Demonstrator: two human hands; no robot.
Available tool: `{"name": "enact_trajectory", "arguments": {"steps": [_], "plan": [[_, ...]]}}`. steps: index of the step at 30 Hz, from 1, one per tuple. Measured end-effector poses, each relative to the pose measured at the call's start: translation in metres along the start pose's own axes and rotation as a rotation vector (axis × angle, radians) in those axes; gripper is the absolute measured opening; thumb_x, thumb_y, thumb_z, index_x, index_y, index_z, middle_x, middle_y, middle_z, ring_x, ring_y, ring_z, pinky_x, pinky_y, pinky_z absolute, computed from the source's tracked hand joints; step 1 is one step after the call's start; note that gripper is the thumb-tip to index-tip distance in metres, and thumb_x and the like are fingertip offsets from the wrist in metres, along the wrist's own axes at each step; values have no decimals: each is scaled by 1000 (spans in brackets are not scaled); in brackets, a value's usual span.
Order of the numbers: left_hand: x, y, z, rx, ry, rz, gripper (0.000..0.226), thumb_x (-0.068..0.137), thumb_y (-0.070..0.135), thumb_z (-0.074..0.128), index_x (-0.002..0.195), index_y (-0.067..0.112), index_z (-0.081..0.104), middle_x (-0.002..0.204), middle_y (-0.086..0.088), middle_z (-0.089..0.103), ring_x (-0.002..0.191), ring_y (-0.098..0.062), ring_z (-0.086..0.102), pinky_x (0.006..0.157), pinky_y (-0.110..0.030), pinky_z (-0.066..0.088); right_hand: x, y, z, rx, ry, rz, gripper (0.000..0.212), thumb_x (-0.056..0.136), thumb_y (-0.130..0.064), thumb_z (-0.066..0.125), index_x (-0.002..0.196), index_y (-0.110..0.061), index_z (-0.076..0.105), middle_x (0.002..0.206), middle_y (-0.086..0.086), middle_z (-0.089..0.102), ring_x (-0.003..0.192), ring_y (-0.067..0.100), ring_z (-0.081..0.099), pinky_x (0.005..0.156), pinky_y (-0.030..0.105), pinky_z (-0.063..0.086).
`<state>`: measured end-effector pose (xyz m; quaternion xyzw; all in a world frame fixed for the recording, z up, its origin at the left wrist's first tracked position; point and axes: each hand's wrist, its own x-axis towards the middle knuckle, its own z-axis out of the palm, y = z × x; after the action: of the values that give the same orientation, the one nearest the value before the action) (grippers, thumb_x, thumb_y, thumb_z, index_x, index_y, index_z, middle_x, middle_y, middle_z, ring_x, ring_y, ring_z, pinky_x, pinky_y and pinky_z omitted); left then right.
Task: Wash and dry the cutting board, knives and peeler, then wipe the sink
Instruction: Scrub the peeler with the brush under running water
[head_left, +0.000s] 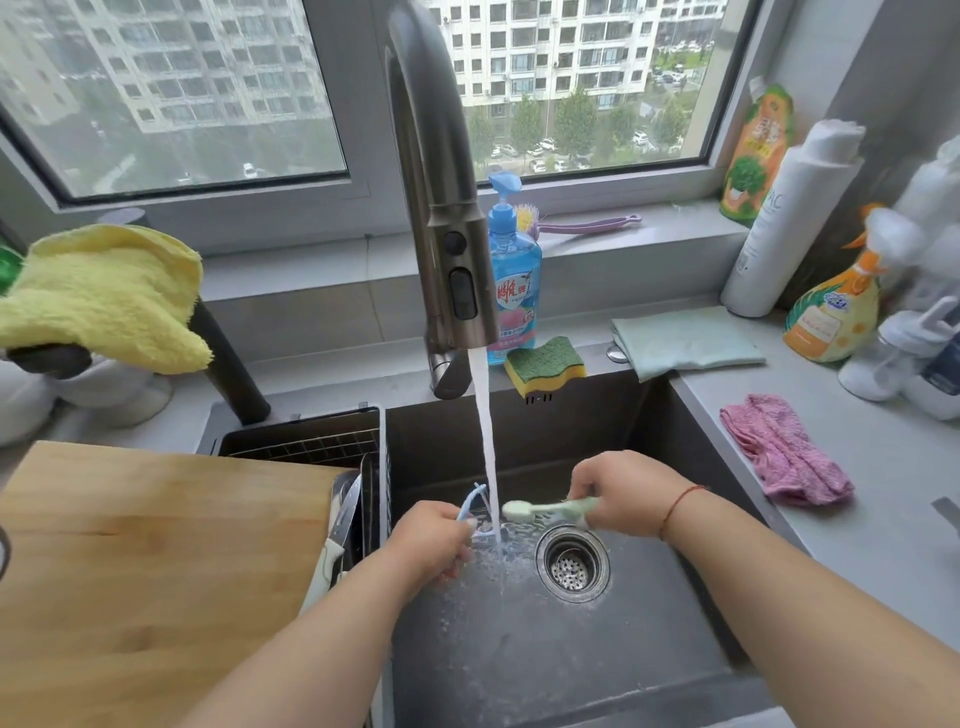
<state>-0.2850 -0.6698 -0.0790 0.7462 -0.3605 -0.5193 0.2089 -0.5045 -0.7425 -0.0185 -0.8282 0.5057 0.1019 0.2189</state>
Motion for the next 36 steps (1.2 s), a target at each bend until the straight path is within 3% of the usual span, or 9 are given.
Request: {"name": "enact_trajectory", "arguments": {"steps": [4,8,12,15,19,27,30,33,36], "plan": [[3,-4,1,227,83,140,40,99,26,46,60,16,47,59,1,44,58,-19,40,58,-29,33,-5,6,-7,218,130,110,9,83,-35,62,79,-27,62,72,-5,66,66,13,62,62,29,52],[-1,-9,6,292,90,211,28,98,27,50,81,9,64,65,1,45,60,-15,38,57,-28,30,-11,-6,0,313,148,80,12,85,-40,60,81,-29,63,70,-5,65,64,13,61,61,30,51],[-4,-5,11,178,46,217,21,97,24,53,84,11,64,71,-4,50,62,-15,44,56,-23,39,-15,-11,18,161,60,42,16,86,-43,60,90,-29,65,82,-7,63,73,13,58,68,29,48],[-7,-2,14,-57,3,180,20,98,14,51,91,-1,63,77,-11,59,66,-18,58,61,-29,54,-16,-6,23,165,129,104,14,85,-45,58,87,-31,63,85,-7,65,76,13,60,65,28,47],[-15,1,16,-145,-25,181,9,97,6,51,96,6,60,84,-12,64,69,-19,64,66,-32,55,-17,-10,19,372,255,113,14,86,-42,58,83,-29,62,70,-6,61,66,12,57,57,29,43],[-24,6,14,-203,12,206,12,98,8,50,103,10,61,91,-11,66,71,-14,66,72,-31,57,-19,-9,22,301,168,174,15,88,-40,55,82,-28,60,71,-4,62,61,13,55,54,28,43],[-24,6,16,-165,13,227,13,97,5,50,102,10,61,87,-10,65,69,-14,65,67,-28,55,-17,-13,25,503,214,164,16,89,-39,55,80,-28,60,73,1,68,65,19,63,66,36,55],[-26,9,19,-191,2,233,17,96,1,49,100,12,61,85,-10,64,71,-17,66,68,-31,56,-18,-22,31,552,151,145,15,90,-36,54,81,-26,58,72,1,67,56,13,59,60,31,53],[-26,10,17,-277,-5,200,16,97,1,48,103,9,60,89,-16,63,77,-22,67,72,-37,59,-19,-10,29,410,135,226,16,91,-36,53,83,-23,58,77,-1,67,64,17,61,61,31,52]]}}
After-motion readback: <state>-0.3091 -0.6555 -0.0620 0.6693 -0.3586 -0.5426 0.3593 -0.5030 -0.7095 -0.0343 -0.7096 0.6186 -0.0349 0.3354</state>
